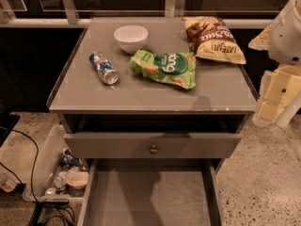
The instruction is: Place green rice chip bag into middle drawer
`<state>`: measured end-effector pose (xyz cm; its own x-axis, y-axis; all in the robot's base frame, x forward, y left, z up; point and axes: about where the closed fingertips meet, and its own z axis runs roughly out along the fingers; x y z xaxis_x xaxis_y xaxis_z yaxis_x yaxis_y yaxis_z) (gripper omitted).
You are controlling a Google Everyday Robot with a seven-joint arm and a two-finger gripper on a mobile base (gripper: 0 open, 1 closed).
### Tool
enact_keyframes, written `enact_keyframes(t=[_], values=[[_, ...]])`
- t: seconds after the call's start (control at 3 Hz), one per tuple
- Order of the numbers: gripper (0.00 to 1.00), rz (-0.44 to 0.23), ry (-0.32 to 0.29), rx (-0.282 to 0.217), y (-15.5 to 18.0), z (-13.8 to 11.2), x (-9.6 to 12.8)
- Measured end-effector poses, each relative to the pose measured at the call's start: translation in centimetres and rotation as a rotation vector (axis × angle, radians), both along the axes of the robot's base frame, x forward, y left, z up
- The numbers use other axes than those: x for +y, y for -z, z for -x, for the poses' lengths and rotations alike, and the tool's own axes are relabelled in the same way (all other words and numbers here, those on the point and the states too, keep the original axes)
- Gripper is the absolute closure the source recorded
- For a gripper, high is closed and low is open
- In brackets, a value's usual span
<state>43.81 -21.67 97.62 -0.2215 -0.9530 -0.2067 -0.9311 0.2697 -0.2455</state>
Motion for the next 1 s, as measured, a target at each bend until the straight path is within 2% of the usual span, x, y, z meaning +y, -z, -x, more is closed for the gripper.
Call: enact_keyframes(t=[0.33, 0.67, 1.0], values=[[0.00, 0.000, 0.000, 0.000, 0.0, 0.0, 0.0], [0.00, -0.034, -0.019, -0.041, 0.5, -0.9, 0.8], [0.00, -0.124, -0.081, -0.105, 1.5, -2.9, 2.7]])
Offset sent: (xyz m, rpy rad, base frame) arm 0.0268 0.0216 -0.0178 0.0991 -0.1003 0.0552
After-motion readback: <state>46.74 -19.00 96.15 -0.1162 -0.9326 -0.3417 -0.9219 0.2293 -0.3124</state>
